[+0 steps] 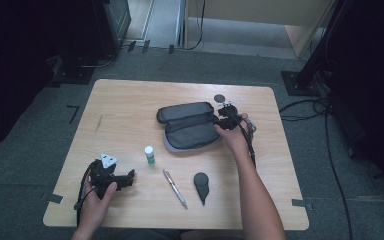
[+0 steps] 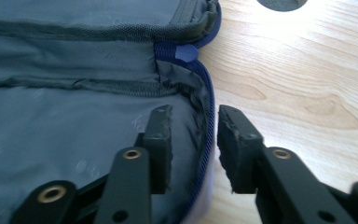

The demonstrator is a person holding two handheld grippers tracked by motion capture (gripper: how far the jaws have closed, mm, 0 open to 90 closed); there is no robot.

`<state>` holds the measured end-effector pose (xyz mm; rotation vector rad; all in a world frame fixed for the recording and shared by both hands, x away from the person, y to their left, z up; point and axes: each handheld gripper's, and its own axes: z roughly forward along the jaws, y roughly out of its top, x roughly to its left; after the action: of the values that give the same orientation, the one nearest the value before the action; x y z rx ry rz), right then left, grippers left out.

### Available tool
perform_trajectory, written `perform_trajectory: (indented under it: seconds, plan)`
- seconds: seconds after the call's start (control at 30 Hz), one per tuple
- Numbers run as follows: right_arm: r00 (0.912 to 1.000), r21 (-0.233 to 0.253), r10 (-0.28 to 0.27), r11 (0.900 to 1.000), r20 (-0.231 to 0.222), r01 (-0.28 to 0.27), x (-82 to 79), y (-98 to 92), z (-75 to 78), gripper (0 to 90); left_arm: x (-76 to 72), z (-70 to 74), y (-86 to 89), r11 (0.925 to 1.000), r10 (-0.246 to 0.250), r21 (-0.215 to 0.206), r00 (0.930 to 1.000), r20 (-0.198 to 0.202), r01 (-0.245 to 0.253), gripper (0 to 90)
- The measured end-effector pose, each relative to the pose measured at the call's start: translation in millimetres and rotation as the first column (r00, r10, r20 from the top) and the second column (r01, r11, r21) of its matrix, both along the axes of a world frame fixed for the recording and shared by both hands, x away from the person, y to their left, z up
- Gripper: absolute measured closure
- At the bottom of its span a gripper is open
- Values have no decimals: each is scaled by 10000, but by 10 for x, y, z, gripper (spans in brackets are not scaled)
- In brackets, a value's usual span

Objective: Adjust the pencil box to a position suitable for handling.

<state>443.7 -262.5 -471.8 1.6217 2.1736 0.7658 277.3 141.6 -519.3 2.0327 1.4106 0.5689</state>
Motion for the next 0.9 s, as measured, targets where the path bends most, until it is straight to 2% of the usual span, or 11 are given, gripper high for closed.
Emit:
perform_trajectory:
  seconds: [0.13,0.17,0.3,0.33,0.43,0.6,0.63,0.67,0.73,0.83,0.9]
  plan:
    - [9999,-533,-158,9985,18,159,66,77,-76,816,0,0,0,10000,4,-7,10000,1,-4,0]
    - [9994,-408,-329,9986,-59,327,73,82,-85,861,0,0,0,10000,1,-5,10000,0,-1,0]
    - [9950,-114,-991,9950,-132,989,78,47,-87,892,1,-2,-3,10000,30,-43,10000,25,-30,0]
    - [9846,459,-1736,9836,-192,1743,59,-16,-93,894,0,0,0,10000,4,-9,10000,2,-4,0]
    - [9670,1362,-2532,9574,-293,2548,2,-116,-134,895,0,-2,-3,10000,31,-39,10000,26,-31,0]
    - [9472,1260,-3207,9398,42,3176,-164,-169,-165,894,0,-1,-3,10000,24,-25,10000,16,-24,0]
    - [9472,1260,-3207,9398,42,3176,-164,-169,-165,894,0,-1,-3,10000,24,-25,10000,16,-24,0]
    - [9396,1404,-3420,9309,112,3371,-239,-158,-179,894,0,-2,-3,10000,31,-35,10000,25,-31,0]
    - [9376,1605,-3475,9261,94,3416,-303,-134,-185,893,1,-2,-3,10000,25,-24,10000,21,-25,0]
    - [9470,1486,-3206,9376,185,3144,-358,-91,-183,893,0,-2,-3,10000,22,-25,10000,17,-22,0]
    - [9478,1511,-3182,9380,192,3119,-377,-81,-186,892,0,-2,-3,10000,24,-27,10000,20,-24,0]
